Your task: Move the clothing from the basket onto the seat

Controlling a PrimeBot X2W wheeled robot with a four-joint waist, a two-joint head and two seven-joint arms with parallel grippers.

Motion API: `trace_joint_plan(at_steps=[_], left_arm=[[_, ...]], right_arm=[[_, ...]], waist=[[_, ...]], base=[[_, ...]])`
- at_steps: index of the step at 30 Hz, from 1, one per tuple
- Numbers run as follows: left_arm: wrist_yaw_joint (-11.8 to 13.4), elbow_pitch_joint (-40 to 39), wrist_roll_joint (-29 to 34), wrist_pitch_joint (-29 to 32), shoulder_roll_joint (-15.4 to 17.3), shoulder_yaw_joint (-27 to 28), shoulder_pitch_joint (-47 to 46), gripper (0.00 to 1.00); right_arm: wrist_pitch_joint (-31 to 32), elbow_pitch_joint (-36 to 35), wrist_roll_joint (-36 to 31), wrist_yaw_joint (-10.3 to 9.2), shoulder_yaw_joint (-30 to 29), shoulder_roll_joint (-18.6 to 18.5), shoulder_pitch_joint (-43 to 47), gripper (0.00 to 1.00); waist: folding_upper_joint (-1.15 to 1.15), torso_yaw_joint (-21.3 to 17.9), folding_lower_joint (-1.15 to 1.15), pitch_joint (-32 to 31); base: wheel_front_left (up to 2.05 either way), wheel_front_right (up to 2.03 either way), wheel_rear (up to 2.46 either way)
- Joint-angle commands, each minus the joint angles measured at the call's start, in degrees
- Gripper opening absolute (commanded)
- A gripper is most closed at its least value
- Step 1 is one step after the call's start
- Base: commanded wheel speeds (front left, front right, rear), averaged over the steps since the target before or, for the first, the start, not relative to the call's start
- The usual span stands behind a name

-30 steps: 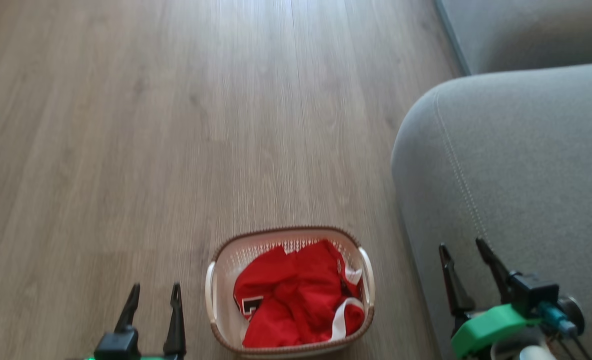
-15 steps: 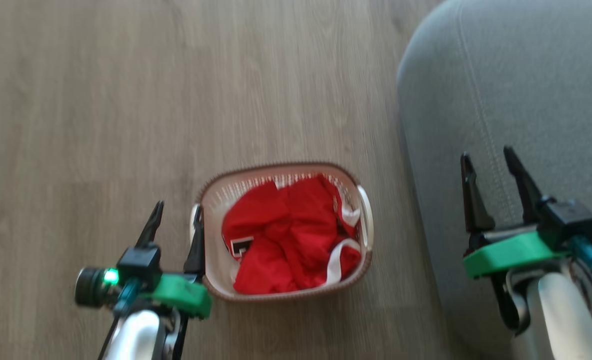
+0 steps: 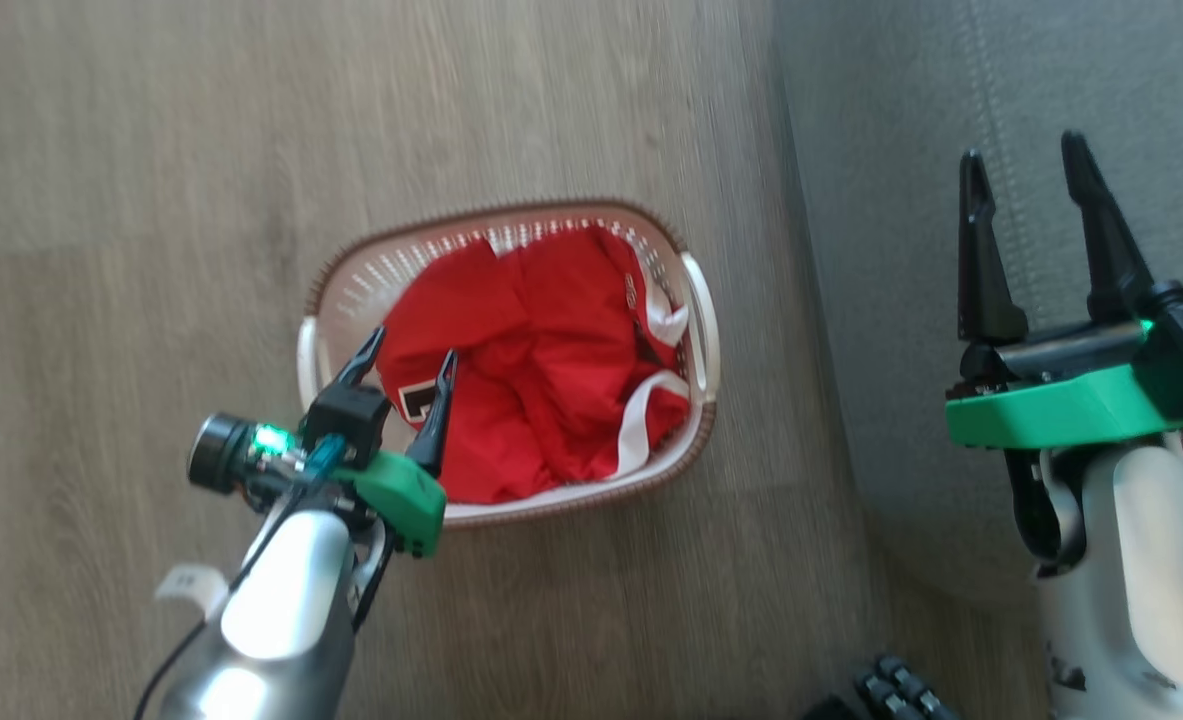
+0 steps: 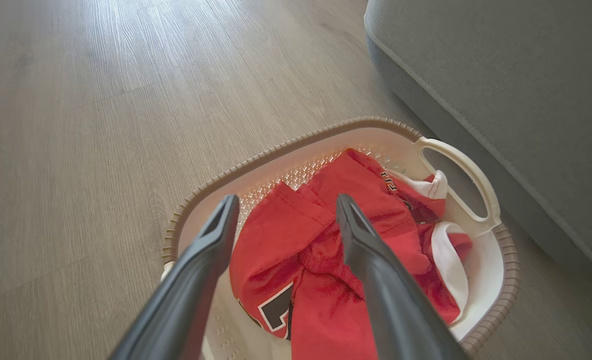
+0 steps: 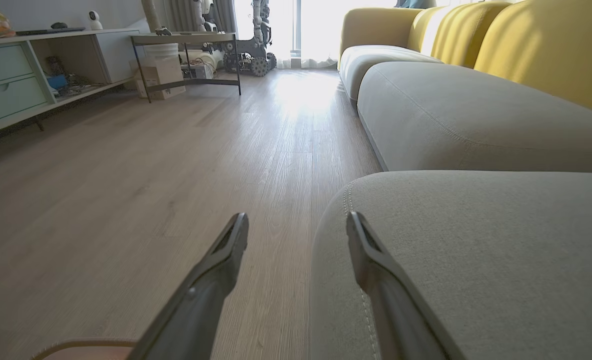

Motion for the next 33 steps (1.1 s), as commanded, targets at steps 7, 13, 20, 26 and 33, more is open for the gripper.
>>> trace_joint_plan(at_steps=[7,13,20,26,33], left_arm=[[-1.1,11.8,2.7,-0.6,1.4,-1.9,-10.0,1.00],[-1.3,18.7,4.4,1.0,1.5,-4.1,-16.0,1.00],[-1.0,24.1,5.6,4.5,2.1,-5.8,-20.6,1.00],[-0.4,26.2,6.5,6.0,3.3,-7.2,-24.0,1.00],[1.4,27.5,7.0,8.6,4.8,-8.3,-26.2,1.00]], right_arm=[[-0.4,-5.6,0.8,-0.02,3.1,0.0,-2.5,1.00],[-0.4,-7.7,1.3,-0.02,4.1,0.0,-4.0,1.00],[-0.4,-8.9,2.2,-0.02,5.7,0.0,-5.3,1.00],[-0.4,-9.5,3.4,-0.02,7.1,0.0,-6.2,1.00],[-0.4,-10.4,4.2,-0.02,7.9,0.0,-6.6,1.00]], waist=[[0.00,-2.3,0.00,9.3],[0.00,-3.2,0.00,13.6],[0.00,-4.4,0.00,16.9],[0.00,-5.8,0.00,19.7],[0.00,-6.8,0.00,21.9]], base=[[0.00,0.00,0.00],[0.00,0.00,0.00],[0.00,0.00,0.00],[0.00,0.00,0.00],[0.00,0.00,0.00]])
